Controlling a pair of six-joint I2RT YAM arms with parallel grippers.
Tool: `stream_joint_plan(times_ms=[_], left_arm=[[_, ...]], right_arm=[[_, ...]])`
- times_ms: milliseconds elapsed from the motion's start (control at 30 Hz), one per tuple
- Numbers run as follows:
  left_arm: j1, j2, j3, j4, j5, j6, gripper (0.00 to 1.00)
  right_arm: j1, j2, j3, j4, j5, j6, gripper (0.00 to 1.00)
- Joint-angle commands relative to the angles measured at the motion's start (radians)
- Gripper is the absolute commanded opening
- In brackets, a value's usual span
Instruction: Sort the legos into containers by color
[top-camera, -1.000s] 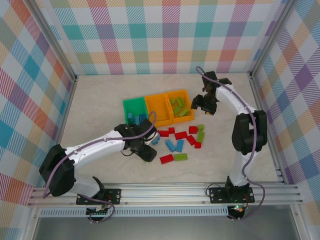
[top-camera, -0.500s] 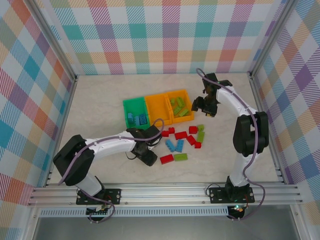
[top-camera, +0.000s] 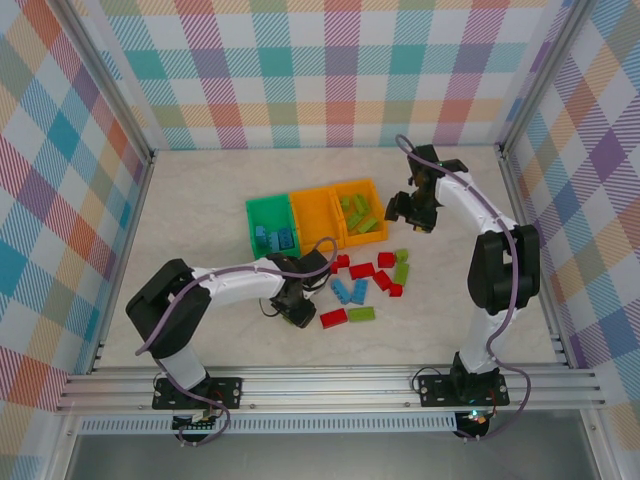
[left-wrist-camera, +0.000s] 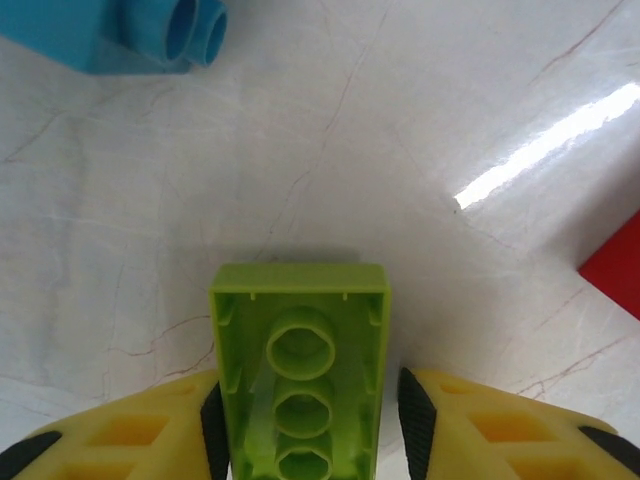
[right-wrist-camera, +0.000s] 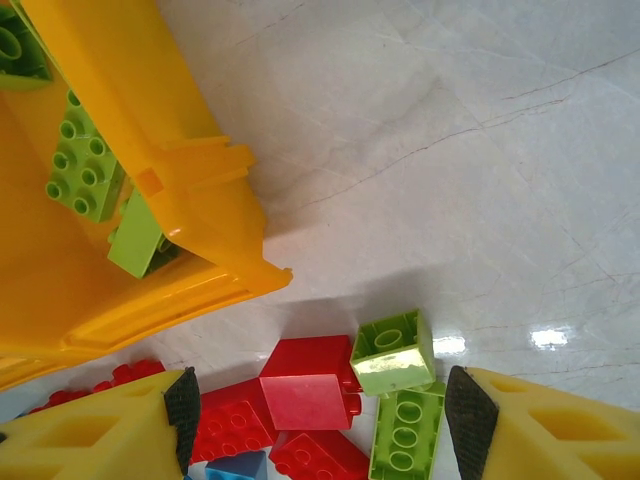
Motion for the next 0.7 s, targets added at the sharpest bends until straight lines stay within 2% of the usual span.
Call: stream_joint_plan(times_ms=[0,100,233,533,667], left_arm=[[-0.009,0.009,0.015,-0.007,0.012,-0.016,0.44],[-0.009,-0.008,0.019,-0.015,-0.003,-0.024,0.35],[-0.008,-0.045,0.059,-0.044,-0.026,-0.04,0.3],[0.021,-0.09,0.292,-0.109,-0.058,-0.041,0.3],[0.057,-0.006,0.469,-0.074,-0.032,-0.044,0.3]], right_arm=[[-0.012,-0.038,-0.016,-0.009,0.0,-0.006,0.68],[-0.021,-0.043,-0.02,-0.008,-0.003,-0.009,0.68],[-0.026,-0.044,-0.025,-0.003,-0.006,-0.01,0.68],[-0.03,-0.056,-0.057,0.021,-0.013,-0.023,0.68],[-0.035,-0.056,-0.06,0.039,-0.028,-0.015,0.68]])
